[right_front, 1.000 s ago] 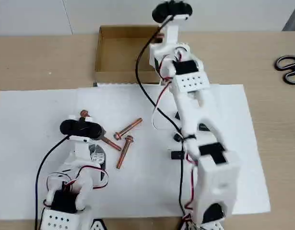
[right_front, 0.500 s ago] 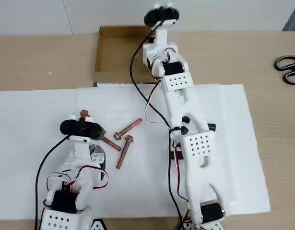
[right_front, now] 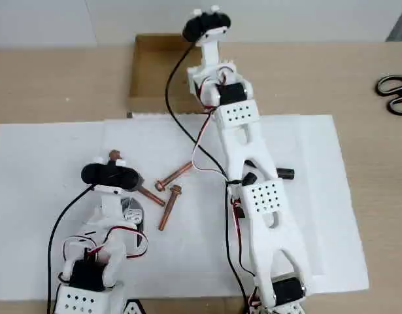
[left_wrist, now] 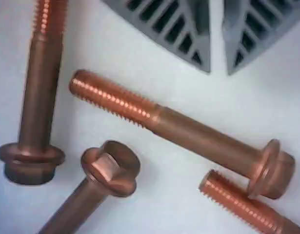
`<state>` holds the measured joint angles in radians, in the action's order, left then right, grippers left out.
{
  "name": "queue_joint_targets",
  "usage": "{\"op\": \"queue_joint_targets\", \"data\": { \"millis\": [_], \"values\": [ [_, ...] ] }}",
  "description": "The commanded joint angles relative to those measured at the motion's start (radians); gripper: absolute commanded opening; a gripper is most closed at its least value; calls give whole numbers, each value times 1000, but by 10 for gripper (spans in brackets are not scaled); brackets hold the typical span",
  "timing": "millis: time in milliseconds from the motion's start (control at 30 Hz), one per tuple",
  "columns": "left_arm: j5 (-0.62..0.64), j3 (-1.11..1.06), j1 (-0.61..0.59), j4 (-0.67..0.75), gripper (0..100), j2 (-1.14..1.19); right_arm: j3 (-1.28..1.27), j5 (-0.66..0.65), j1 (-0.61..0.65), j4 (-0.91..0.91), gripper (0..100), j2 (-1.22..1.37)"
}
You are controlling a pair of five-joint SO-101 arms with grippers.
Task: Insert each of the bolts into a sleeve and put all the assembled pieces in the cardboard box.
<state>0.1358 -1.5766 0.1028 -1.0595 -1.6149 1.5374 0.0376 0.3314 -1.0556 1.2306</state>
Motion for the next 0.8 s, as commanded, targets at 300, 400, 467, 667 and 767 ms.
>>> {"op": "queue_joint_targets", "data": {
  "millis": [300,400,467,667,767],
  "values": [
    [2,7,-5,21,6,-9,144,-3,7,-538,251,-193],
    [2,7,-5,21,6,-9,138,-3,8,-685,252,-225],
    [2,7,-5,21,6,-9,138,-3,1,-687,252,-231],
    [2,7,-5,21,6,-9,48,-9,18,-696,252,-282],
    [2,7,-5,21,6,-9,-147,-9,12,-699,252,-392]
  ]
}}
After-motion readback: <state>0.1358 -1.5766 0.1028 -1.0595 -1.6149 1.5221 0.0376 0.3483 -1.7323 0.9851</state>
